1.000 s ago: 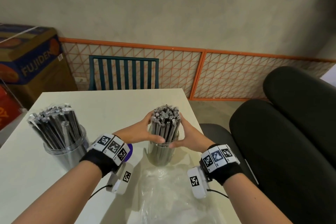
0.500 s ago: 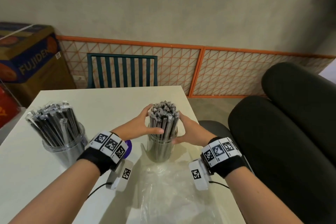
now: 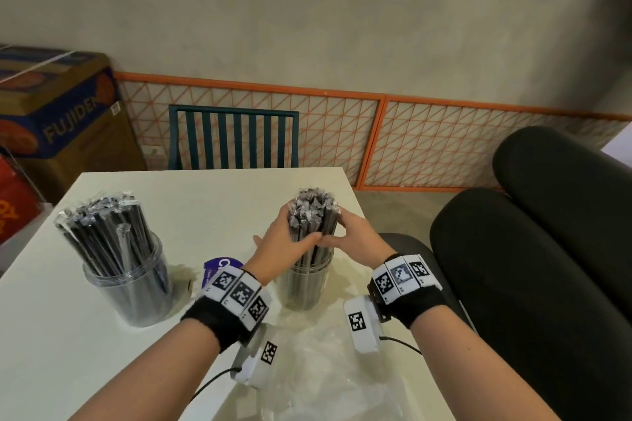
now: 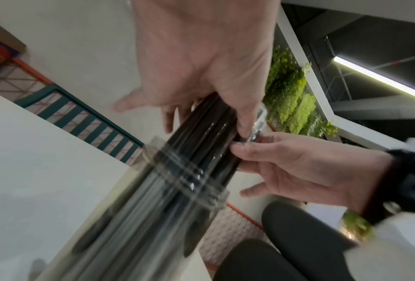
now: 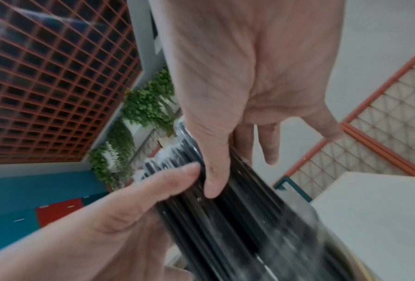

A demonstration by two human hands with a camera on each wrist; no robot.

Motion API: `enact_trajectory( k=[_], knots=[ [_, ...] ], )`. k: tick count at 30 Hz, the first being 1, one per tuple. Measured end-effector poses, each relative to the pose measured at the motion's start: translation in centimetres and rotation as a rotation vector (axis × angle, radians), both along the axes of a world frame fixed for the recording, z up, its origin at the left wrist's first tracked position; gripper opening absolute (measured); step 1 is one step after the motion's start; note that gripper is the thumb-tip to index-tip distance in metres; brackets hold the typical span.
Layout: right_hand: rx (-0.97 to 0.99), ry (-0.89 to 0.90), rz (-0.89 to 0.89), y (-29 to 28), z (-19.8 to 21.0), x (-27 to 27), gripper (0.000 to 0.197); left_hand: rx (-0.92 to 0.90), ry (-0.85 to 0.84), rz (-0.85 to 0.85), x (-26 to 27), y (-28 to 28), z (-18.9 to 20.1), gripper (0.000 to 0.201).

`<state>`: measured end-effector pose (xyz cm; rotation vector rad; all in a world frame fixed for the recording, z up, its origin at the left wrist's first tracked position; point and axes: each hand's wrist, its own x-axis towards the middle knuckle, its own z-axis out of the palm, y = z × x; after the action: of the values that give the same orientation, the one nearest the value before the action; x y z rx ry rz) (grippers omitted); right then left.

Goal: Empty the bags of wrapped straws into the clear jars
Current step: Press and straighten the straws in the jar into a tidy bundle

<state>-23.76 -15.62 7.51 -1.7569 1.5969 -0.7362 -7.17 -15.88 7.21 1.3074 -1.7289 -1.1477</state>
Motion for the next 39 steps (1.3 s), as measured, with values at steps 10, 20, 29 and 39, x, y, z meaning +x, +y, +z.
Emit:
enact_trajectory(
  k=[10,20,29,39],
  knots=[
    [0.222,0.115,0.108,0.8,-0.1,-2.7,0.096,0.147,-0.088,-0.311,3.4,-0.8,0.4,0.101],
    [0.114,0.028,0.058,0.0,-1.1,-0.6,0.073,0.050,0.034,-0.128,1.0,-0.7,-1.1,0.097],
    [0.225,0.114,0.106,0.3,-1.1,-1.9,0.108,0.077,-0.001,-0.215,3.3,-1.5,-1.1,0.118],
    [0.148,0.008,-0.135,1.7,-3.5,2.4,0.100,0.079,-0.023,-0.193,1.9,-1.0,-1.5,0.097]
  ],
)
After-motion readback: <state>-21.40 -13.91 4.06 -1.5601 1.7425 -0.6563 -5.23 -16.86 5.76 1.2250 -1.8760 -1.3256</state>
